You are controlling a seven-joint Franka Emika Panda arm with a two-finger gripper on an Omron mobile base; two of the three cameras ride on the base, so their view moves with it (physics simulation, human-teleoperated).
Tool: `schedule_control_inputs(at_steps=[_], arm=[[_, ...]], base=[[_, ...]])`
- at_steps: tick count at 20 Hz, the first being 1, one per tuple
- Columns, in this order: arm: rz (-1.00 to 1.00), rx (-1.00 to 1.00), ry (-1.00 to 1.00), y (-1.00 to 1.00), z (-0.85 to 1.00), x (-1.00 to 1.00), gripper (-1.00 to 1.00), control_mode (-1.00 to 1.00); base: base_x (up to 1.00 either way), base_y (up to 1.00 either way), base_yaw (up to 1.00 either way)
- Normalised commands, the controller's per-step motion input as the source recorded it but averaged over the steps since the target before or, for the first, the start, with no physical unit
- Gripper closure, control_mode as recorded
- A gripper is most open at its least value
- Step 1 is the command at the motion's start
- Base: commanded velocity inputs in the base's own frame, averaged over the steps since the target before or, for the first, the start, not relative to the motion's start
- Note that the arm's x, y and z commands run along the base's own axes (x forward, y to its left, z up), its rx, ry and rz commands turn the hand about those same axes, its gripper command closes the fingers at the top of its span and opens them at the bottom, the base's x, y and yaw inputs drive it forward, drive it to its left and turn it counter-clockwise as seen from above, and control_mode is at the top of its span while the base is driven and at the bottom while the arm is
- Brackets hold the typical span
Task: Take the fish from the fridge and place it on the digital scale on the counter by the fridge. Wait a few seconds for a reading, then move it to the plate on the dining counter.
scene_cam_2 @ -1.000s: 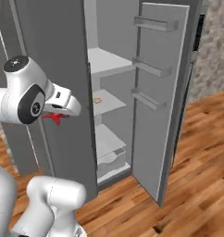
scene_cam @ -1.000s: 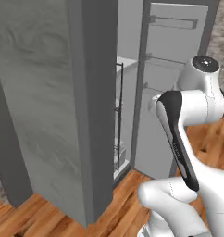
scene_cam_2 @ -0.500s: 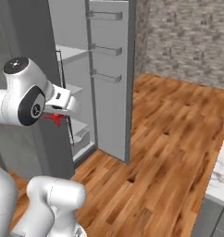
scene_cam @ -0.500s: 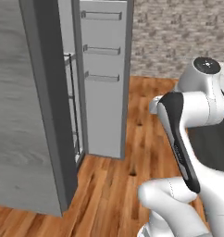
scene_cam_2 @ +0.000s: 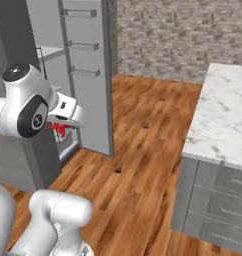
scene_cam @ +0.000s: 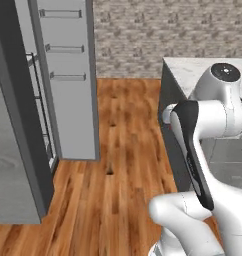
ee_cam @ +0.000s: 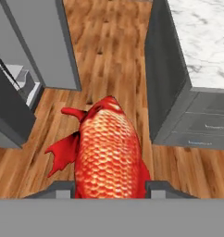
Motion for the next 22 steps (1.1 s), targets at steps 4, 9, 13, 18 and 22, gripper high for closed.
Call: schedule_control_inputs(at_steps=[4, 9, 13, 18, 22], arm=[[0.0, 0.0, 0.0, 0.0, 0.0, 0.0, 1.0, 1.0], [0.0, 0.0, 0.0, 0.0, 0.0, 0.0, 1.0, 1.0], [0.0, 0.0, 0.0, 0.0, 0.0, 0.0, 1.0, 1.0], [0.0, 0.0, 0.0, 0.0, 0.0, 0.0, 1.0, 1.0], [0.0, 0.0, 0.0, 0.0, 0.0, 0.0, 1.0, 1.0]], base=[[-0.05, -1.0, 0.0], [-0.12, -1.0, 0.0], [-0.08, -1.0, -0.01], [0.0, -1.0, -0.01], [0.05, -1.0, -0.04]])
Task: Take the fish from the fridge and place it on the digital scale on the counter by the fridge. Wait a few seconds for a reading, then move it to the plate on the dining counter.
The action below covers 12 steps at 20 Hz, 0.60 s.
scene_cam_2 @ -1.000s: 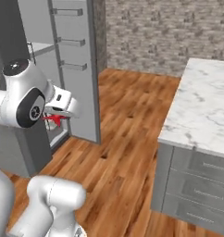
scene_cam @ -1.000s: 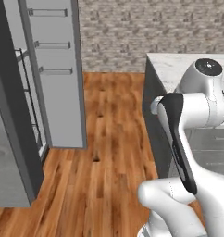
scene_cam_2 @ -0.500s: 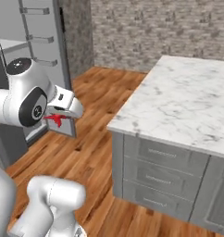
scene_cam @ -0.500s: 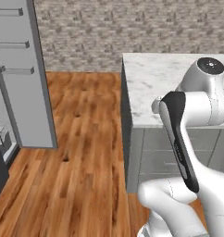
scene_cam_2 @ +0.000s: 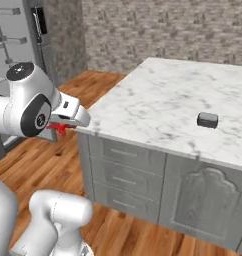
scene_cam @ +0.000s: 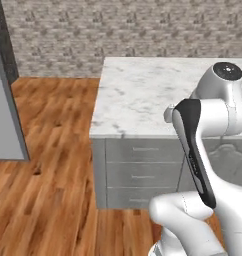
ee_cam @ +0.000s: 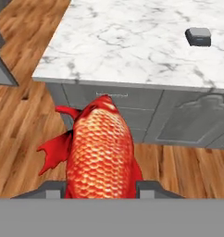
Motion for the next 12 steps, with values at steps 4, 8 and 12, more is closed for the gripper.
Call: schedule_control_inputs(at_steps=[4, 8, 12], arm=[[0.0, 0.0, 0.0, 0.0, 0.0, 0.0, 1.0, 1.0], [0.0, 0.0, 0.0, 0.0, 0.0, 0.0, 1.0, 1.0], [0.0, 0.0, 0.0, 0.0, 0.0, 0.0, 1.0, 1.0]], base=[[0.41, -1.0, -0.17], [0.68, -1.0, -0.28], [0.66, -0.97, -0.27]])
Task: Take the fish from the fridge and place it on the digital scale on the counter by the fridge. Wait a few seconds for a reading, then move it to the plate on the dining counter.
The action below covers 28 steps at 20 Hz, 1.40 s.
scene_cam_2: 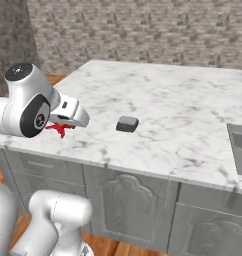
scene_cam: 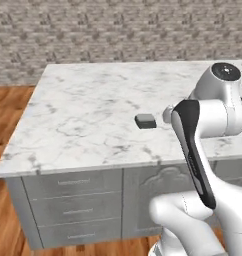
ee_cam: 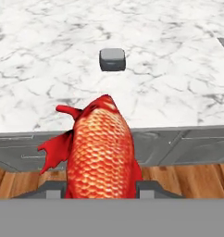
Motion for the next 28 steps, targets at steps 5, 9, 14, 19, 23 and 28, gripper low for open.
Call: schedule_control_inputs(at_steps=[5, 9, 14, 19, 23, 28], arm=[[0.0, 0.0, 0.0, 0.0, 0.0, 0.0, 1.0, 1.0], [0.0, 0.0, 0.0, 0.0, 0.0, 0.0, 1.0, 1.0], [0.0, 0.0, 0.0, 0.0, 0.0, 0.0, 1.0, 1.0], [0.0, 0.0, 0.0, 0.0, 0.0, 0.0, 1.0, 1.0], [0.0, 0.0, 0.0, 0.0, 0.0, 0.0, 1.0, 1.0], [0.0, 0.0, 0.0, 0.0, 0.0, 0.0, 1.0, 1.0]], base=[[0.82, -0.57, -0.1], [0.96, -0.13, 0.0], [0.73, 0.0, 0.0], [0.28, 0.0, 0.02], [0.51, 0.01, 0.03], [0.66, 0.01, 0.01]])
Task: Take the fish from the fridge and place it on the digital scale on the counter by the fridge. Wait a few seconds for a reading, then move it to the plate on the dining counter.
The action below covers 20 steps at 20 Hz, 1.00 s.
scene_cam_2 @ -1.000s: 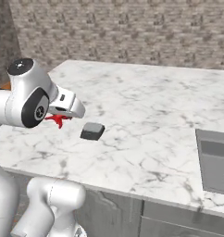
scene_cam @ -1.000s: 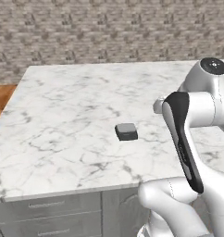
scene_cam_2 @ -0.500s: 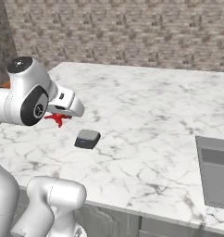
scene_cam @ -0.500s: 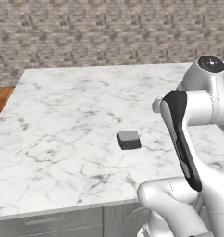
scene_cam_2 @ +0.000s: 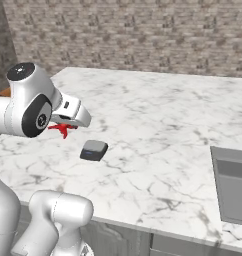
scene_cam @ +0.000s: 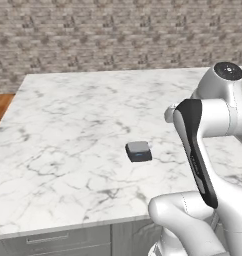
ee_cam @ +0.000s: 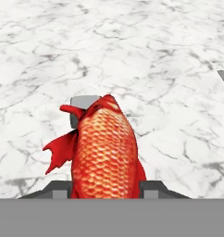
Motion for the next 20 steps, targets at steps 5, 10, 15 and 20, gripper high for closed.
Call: schedule_control_inputs(at_steps=[5, 10, 15, 20], arm=[[0.0, 0.0, 0.0, 0.0, 0.0, 0.0, 1.0, 1.0], [0.0, 0.0, 0.0, 0.0, 0.0, 0.0, 1.0, 1.0], [0.0, 0.0, 0.0, 0.0, 0.0, 0.0, 1.0, 1.0], [0.0, 0.0, 0.0, 0.0, 0.0, 0.0, 1.0, 1.0]], base=[[0.91, 0.0, 0.04], [0.99, 0.24, 0.15], [0.88, 0.31, 0.24], [1.0, 0.11, 0.15]])
